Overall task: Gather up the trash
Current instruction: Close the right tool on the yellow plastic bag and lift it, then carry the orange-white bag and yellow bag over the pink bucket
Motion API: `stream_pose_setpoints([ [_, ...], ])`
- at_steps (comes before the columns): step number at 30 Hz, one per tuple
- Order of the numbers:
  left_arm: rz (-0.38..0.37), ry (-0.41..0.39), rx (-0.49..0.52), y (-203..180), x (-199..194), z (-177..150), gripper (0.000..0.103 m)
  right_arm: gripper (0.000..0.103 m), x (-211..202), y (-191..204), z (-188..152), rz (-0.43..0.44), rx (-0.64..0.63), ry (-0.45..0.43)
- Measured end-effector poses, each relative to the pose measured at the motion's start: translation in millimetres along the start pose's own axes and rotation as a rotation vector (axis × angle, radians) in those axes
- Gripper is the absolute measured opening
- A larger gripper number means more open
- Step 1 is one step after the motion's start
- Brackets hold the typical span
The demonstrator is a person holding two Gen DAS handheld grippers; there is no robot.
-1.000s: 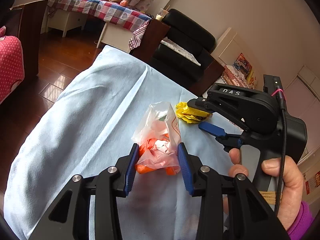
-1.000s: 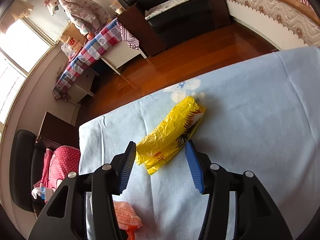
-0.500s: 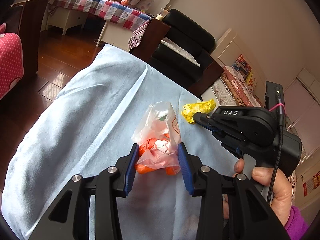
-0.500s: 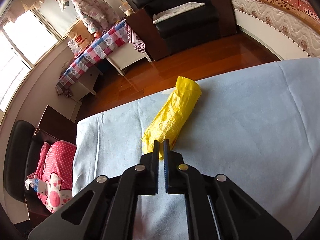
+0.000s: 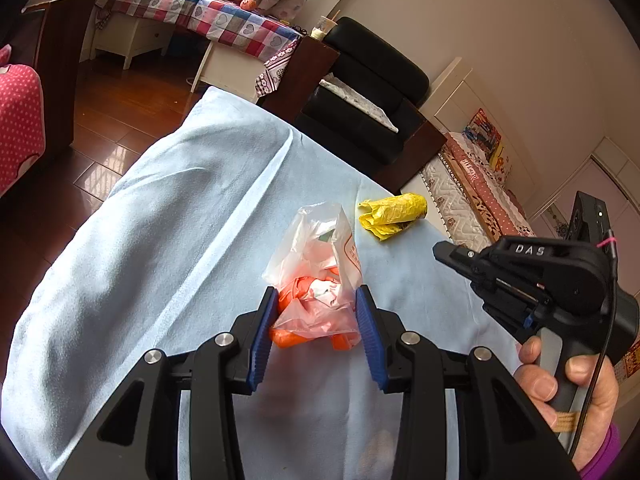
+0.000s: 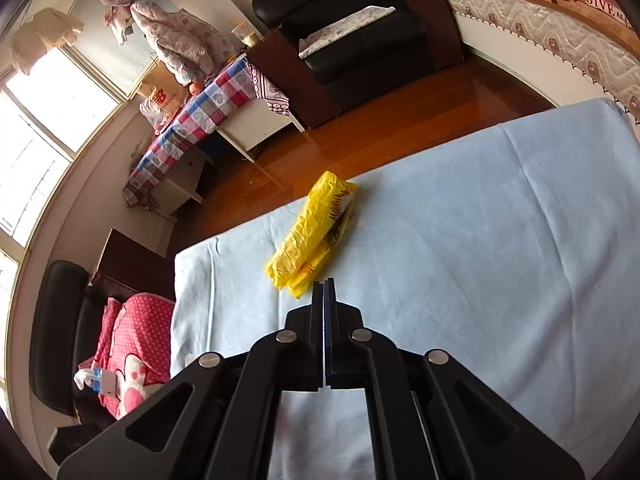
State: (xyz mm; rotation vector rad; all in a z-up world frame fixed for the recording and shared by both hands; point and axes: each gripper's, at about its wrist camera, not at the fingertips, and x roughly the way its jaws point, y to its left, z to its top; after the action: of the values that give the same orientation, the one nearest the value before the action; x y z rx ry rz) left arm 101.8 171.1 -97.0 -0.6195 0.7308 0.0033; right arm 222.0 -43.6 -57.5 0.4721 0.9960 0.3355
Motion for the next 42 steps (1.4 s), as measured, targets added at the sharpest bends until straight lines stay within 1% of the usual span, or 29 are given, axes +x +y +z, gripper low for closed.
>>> stream_pose_setpoints([
  [2,0.0,0.0,0.0,0,0,0,0.039,0.018,4,4,3,0.008,0.018,-0.002],
  [3,0.0,0.0,0.0,0,0,0,0.039,0.037,7,4,4,0.01,0.028,-0.009],
  [4,-0.001,0.0,0.0,0,0,0,0.039,0.041,9,4,4,0.016,0.04,-0.016],
  [6,-0.003,0.001,-0.001,0,0,0,0.039,0.043,15,4,5,0.054,0.059,-0.016],
  [7,-0.005,0.002,-0.002,0,1,0,0.039,0.045,18,5,6,0.061,0.06,-0.016],
  [9,-0.011,0.006,0.002,-2,2,0,0.039,0.045,26,11,6,0.053,0.032,-0.021],
  [12,-0.031,0.022,0.019,-6,4,-2,0.039,0.045,35,21,4,0.006,-0.051,-0.043],
  [14,-0.042,0.032,0.028,-8,6,-3,0.039,0.045,38,24,4,-0.027,-0.082,-0.078],
  [16,-0.045,0.033,0.025,-8,6,-3,0.039,0.045,41,21,4,-0.052,-0.063,-0.099],
  [18,-0.047,0.033,0.023,-7,6,-2,0.039,0.045,47,16,7,-0.05,-0.04,-0.089],
  [21,-0.052,0.036,0.023,-7,6,-3,0.039,0.045,53,17,8,-0.049,-0.067,-0.091],
  [23,-0.055,0.037,0.021,-7,6,-3,0.039,0.027,55,17,7,-0.049,-0.086,-0.085],
  [25,-0.058,0.037,0.018,-7,5,-3,0.039,0.018,58,17,7,-0.045,-0.099,-0.07],
  [28,-0.062,0.038,0.016,-6,5,-3,0.039,0.007,54,15,7,-0.033,-0.11,-0.065],
  [31,-0.065,0.039,0.014,-6,6,-3,0.039,0.005,44,9,8,-0.013,-0.101,-0.062],
  [36,-0.066,0.041,0.014,-5,6,-3,0.039,0.004,18,-2,5,0.004,-0.106,-0.052],
  [39,-0.067,0.041,0.013,-5,6,-3,0.039,0.004,-4,-9,0,0.001,-0.128,-0.046],
  [42,-0.067,0.041,0.012,-5,6,-4,0.039,0.004,-27,-17,-8,-0.023,-0.156,-0.043],
])
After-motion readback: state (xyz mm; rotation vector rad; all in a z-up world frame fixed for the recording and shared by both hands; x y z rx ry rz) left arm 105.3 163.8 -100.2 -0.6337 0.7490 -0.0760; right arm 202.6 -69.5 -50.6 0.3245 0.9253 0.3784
